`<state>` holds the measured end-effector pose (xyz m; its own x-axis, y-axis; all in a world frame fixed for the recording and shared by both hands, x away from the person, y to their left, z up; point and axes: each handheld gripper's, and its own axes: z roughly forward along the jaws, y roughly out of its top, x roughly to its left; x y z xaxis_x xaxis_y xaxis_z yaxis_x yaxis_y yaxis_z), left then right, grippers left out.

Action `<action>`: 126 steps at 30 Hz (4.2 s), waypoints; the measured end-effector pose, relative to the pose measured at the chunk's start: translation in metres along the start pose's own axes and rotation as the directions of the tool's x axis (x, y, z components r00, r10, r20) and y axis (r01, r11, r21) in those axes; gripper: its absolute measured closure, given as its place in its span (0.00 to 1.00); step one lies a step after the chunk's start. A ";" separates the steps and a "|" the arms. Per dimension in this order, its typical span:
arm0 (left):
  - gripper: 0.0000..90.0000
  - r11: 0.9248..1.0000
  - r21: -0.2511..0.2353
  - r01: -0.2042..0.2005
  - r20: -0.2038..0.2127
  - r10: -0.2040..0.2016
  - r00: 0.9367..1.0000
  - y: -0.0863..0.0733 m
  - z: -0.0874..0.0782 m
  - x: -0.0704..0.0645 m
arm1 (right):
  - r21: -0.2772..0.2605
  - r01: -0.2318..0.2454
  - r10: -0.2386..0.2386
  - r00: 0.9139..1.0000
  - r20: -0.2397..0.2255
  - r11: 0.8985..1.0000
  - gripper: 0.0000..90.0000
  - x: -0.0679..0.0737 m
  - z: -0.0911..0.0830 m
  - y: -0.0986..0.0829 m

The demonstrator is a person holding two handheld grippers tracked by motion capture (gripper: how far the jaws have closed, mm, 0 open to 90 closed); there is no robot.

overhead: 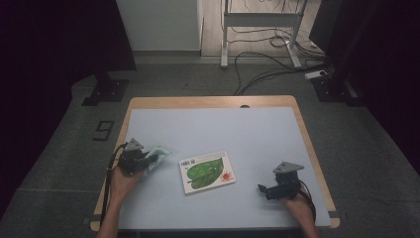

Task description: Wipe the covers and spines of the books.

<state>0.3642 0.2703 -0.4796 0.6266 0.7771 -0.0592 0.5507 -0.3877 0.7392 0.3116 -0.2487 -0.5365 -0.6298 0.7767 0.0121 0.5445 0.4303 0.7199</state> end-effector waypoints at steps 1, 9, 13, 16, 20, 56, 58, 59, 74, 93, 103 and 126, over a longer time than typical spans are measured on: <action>0.82 1.000 -0.002 0.003 0.018 -0.003 1.000 0.003 -0.001 -0.002 | 0.000 0.000 0.000 1.000 0.000 1.000 0.00 0.000 0.000 0.000; 0.81 1.000 0.004 -0.031 0.122 0.030 0.992 0.030 0.015 -0.029 | 0.000 0.000 0.000 1.000 0.000 1.000 0.00 0.000 0.000 0.000; 0.81 0.998 0.028 -0.047 0.158 0.042 0.986 0.035 0.030 -0.039 | 0.000 0.000 0.000 1.000 0.001 1.000 0.00 0.000 0.000 0.000; 0.81 0.999 0.028 -0.041 0.197 0.035 0.980 0.034 0.040 -0.043 | 0.000 0.000 0.000 1.000 0.000 1.000 0.00 0.000 0.000 0.000; 0.81 0.996 0.066 -0.060 0.186 0.047 0.981 0.030 0.054 -0.048 | 0.000 0.000 0.000 1.000 0.000 1.000 0.00 0.000 0.000 0.000; 0.81 0.988 0.089 -0.129 0.229 0.106 0.968 0.072 0.113 -0.088 | 0.000 0.000 0.000 1.000 0.000 1.000 0.00 0.000 0.000 0.000; 0.81 0.986 0.091 -0.136 0.233 0.112 0.966 0.076 0.117 -0.090 | 0.000 0.000 0.000 1.000 0.000 1.000 0.00 0.000 0.000 0.000; 0.81 0.987 0.088 -0.133 0.236 0.109 0.966 0.077 0.119 -0.091 | 0.000 -0.001 0.001 1.000 0.000 1.000 0.00 0.000 0.000 0.000; 0.81 0.979 0.094 -0.179 0.264 0.149 0.953 0.100 0.147 -0.116 | 0.000 0.000 0.000 1.000 0.000 1.000 0.00 0.000 0.000 0.000; 0.81 0.971 0.094 -0.218 0.294 0.182 0.938 0.106 0.158 -0.141 | -0.001 0.000 0.000 1.000 0.001 1.000 0.00 0.000 0.000 0.000; 0.81 0.961 0.097 -0.258 0.341 0.211 0.916 0.099 0.152 -0.157 | -0.001 0.000 0.000 1.000 0.000 1.000 0.00 0.000 0.000 0.000; 0.81 0.966 0.101 -0.239 0.299 0.200 0.933 0.069 0.114 -0.131 | -0.001 0.000 0.000 1.000 0.001 1.000 0.00 0.000 0.000 0.000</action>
<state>0.3827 0.0851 -0.4978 0.8596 0.4993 -0.1082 0.4376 -0.6105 0.6602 0.3113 -0.2487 -0.5367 -0.6296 0.7768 0.0112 0.5434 0.4301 0.7209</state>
